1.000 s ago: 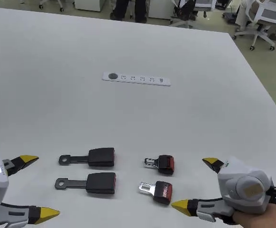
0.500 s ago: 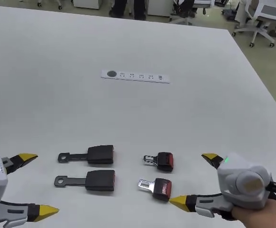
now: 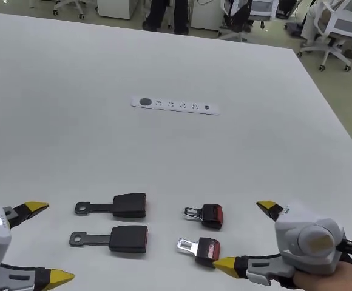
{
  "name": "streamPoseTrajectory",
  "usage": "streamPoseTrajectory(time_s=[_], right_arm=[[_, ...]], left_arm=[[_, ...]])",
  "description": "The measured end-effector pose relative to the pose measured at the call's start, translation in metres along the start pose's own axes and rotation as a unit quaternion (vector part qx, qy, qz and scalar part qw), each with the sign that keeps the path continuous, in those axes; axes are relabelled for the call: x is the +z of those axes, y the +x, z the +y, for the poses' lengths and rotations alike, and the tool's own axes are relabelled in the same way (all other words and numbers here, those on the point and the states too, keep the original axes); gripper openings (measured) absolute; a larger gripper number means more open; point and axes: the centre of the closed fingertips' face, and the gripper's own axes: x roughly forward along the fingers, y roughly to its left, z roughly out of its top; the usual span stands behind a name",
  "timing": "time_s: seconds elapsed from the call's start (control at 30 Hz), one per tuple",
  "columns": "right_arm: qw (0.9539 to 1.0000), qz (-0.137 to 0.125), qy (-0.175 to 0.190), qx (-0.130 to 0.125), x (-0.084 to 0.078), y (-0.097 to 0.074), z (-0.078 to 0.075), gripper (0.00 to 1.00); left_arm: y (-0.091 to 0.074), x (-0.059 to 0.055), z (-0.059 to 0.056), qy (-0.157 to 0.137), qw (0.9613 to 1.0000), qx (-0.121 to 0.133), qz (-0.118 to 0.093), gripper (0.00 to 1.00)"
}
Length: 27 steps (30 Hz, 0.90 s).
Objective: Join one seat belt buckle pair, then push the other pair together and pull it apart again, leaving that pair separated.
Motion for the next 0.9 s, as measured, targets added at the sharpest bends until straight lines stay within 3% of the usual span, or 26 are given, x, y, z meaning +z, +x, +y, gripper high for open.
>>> streamPoseTrajectory(time_s=[0.43, 0.53, 0.9], right_arm=[[1.0000, 0.003, -0.009, 0.001, 0.0022, -0.0013, 0.0018, 0.96], [0.9999, 0.005, -0.011, -0.002, 0.0025, -0.0029, 0.0027, 0.95], [0.9999, 0.007, -0.010, -0.002, -0.0008, -0.0059, 0.0046, 0.94]], left_arm=[[-0.0013, 0.0004, -0.0008, 0.006, 1.0000, 0.000, 0.003, 0.88], [-0.0016, -0.0029, -0.0028, 0.030, 0.9995, -0.006, 0.013, 0.89], [0.0003, -0.0049, -0.0017, 0.016, 0.9998, -0.003, 0.008, 0.88]])
